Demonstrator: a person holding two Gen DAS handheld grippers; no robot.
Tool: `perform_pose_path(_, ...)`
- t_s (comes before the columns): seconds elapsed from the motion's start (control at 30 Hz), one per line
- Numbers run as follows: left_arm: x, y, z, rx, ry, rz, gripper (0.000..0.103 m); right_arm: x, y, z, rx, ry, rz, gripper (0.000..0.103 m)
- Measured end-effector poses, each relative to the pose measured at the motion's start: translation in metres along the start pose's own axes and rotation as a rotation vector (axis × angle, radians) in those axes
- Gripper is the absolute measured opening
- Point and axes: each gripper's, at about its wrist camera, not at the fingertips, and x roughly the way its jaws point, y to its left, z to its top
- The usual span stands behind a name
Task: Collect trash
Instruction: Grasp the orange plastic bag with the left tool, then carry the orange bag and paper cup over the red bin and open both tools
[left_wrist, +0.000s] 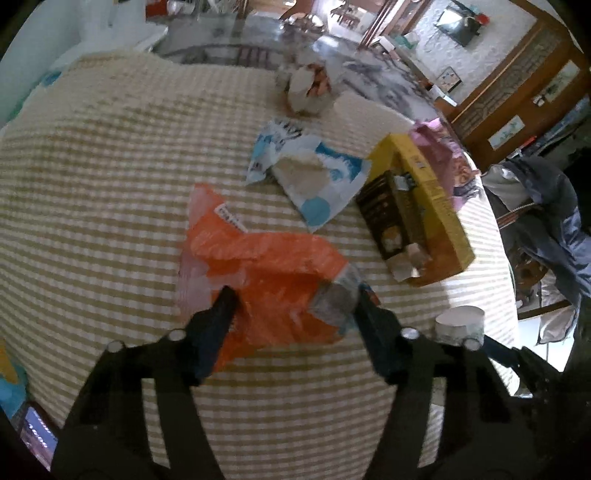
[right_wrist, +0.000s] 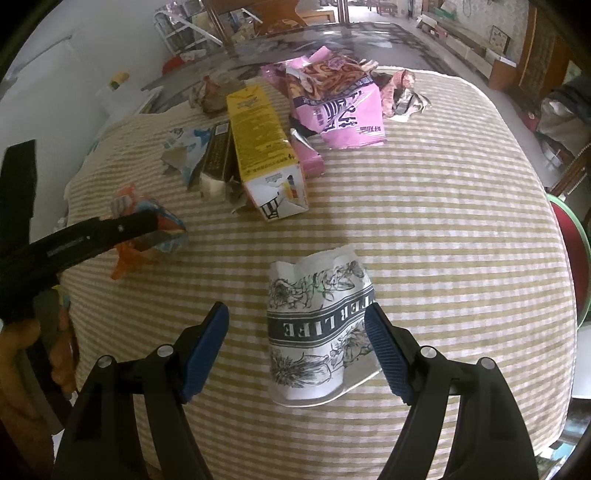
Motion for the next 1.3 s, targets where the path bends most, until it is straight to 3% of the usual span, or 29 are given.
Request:
perform_pose_path(0.27,-0.036,-0.002,-0.001,-0.037,-0.063,-0.065,0.056,0.007,0.006,-0.002,-0.051,0.032,-0.034,0.068)
perform_pose_path(0.33,-0.046,-0.004,-0.002,-0.032,-0.085,-0.07,0.056,0.006,0.003,-0.001,-0.047,0.03,-0.046,0.052)
perform_pose_path(0.5,-0.06,-0.017,0.001,-0.013,-0.122,-0.091,0.056,-0.001,-0.001,0.001,-0.049,0.009,-0.036,0.045)
perform_pose_path(1.03,-0.069,-0.072,0.008,0.082,-0.141,-0.152,0.056,-0.043,-0.034,0.01,0.061,-0.131,-0.031,0.045)
perform_pose_path(1.3,-0.06,-0.092,0.01,0.108,-0.129,-0.156,0.056,-0.054,-0.057,0.009,0.113,-0.157,-0.047,0.045)
